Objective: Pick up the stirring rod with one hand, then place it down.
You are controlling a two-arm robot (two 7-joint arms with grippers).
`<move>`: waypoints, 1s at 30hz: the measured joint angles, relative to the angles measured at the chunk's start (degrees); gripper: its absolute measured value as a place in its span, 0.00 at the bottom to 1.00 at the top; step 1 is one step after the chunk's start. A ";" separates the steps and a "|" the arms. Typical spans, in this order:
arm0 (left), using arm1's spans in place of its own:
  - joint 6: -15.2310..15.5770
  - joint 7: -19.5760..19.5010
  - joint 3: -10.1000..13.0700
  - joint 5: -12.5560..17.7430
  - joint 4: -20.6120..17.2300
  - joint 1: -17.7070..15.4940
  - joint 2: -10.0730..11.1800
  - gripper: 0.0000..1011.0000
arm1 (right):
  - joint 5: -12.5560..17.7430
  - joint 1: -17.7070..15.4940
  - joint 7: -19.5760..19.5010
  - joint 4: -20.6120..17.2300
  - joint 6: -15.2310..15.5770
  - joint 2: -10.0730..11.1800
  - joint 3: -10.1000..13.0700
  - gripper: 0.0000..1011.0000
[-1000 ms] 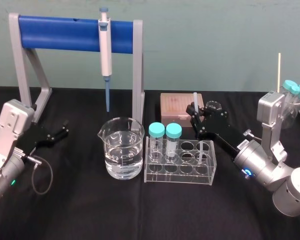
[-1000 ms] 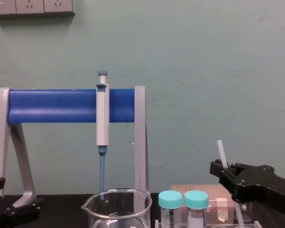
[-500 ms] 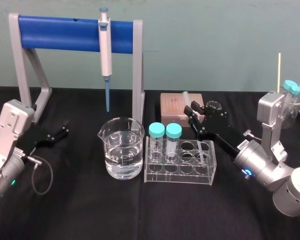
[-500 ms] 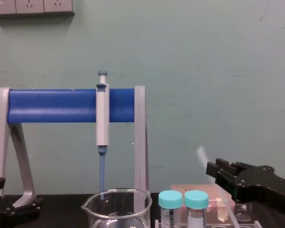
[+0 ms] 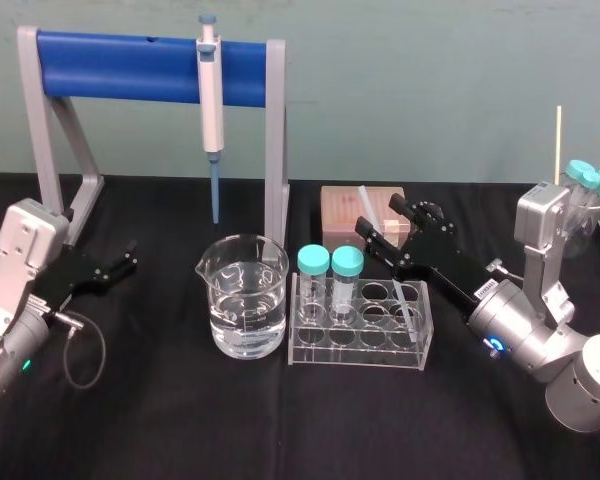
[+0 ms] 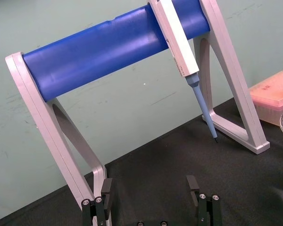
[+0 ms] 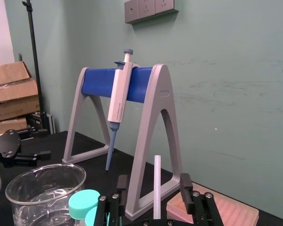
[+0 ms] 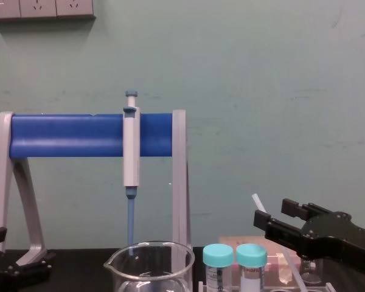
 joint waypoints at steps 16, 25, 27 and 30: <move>0.00 0.00 0.00 0.00 0.00 0.00 0.00 0.99 | 0.18 -0.22 -0.50 -0.92 0.07 0.11 0.60 0.99; 0.00 0.00 0.00 0.00 0.00 0.00 0.00 0.99 | -0.63 -2.71 -7.05 -6.45 -0.34 0.25 5.11 0.99; 0.00 0.00 0.00 0.00 0.00 0.00 0.00 0.99 | -1.53 -4.10 -10.63 -7.65 -1.01 -0.25 7.46 0.99; 0.00 0.00 0.00 0.00 0.00 0.00 0.00 0.99 | -2.78 -5.13 -13.76 -7.87 -1.05 -0.65 9.15 0.99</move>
